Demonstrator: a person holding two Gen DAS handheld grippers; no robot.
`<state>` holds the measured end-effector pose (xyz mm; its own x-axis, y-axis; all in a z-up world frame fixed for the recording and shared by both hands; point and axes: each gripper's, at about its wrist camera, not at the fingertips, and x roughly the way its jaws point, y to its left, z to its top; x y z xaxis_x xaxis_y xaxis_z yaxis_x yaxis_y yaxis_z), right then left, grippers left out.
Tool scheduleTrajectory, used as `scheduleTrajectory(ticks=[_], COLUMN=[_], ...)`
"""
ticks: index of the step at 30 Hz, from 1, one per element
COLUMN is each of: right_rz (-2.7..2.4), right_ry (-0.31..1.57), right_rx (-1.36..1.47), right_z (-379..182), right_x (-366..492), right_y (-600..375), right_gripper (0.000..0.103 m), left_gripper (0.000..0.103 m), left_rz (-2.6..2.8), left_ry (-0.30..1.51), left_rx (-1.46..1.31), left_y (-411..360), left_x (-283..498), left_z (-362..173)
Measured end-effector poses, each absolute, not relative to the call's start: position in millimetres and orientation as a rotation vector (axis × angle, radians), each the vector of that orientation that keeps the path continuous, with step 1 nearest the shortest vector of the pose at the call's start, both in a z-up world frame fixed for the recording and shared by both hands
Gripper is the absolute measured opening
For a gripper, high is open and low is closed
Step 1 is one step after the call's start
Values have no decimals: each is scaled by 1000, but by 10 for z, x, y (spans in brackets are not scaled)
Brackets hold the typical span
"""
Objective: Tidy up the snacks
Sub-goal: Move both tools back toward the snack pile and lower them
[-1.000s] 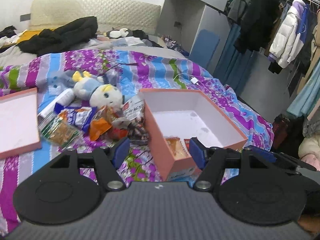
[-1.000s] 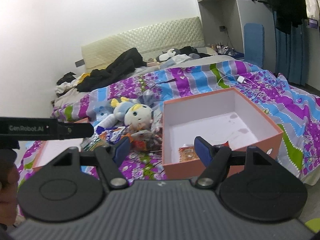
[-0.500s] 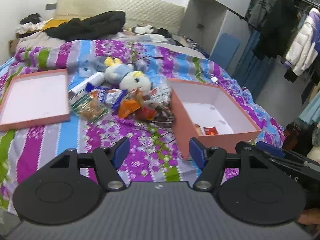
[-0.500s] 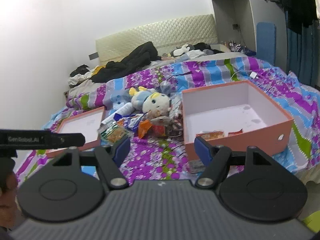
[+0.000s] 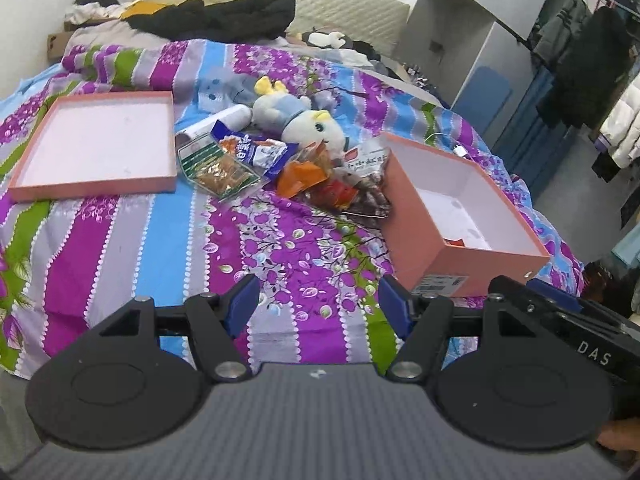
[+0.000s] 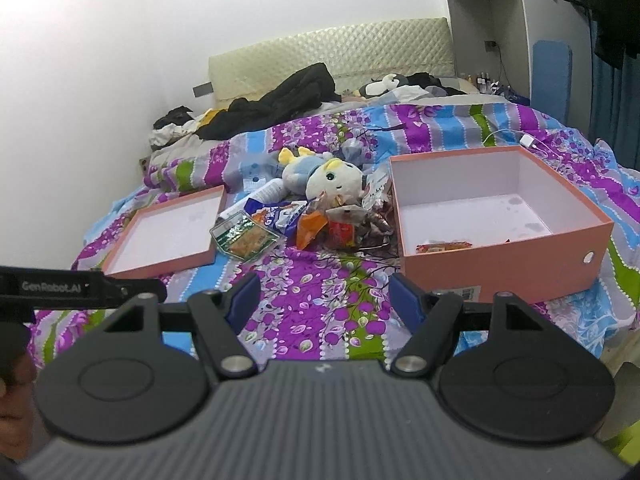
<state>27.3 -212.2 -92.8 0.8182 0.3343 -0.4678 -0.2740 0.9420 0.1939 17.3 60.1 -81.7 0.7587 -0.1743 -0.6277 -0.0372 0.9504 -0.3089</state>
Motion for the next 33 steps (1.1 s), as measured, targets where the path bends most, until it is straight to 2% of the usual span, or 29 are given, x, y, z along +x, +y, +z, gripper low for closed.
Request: scheduleTrajectory(ticks=[11, 24, 33], right_rz=[339, 376, 374], right_ry=[606, 601, 587], right_rx=[-9, -140, -201], right_z=[-1244, -1523, -1723], right_x=[682, 1442, 2007], right_y=[-1772, -1415, -1234], right_gripper=[72, 71, 66], left_gripper=[71, 71, 71], left_rz=[-59, 30, 58], left_ry=[736, 746, 746], left_rx=[-334, -411, -447], left_y=[830, 1243, 1409], left_x=[743, 1645, 2213], left_z=[-1246, -1928, -2368])
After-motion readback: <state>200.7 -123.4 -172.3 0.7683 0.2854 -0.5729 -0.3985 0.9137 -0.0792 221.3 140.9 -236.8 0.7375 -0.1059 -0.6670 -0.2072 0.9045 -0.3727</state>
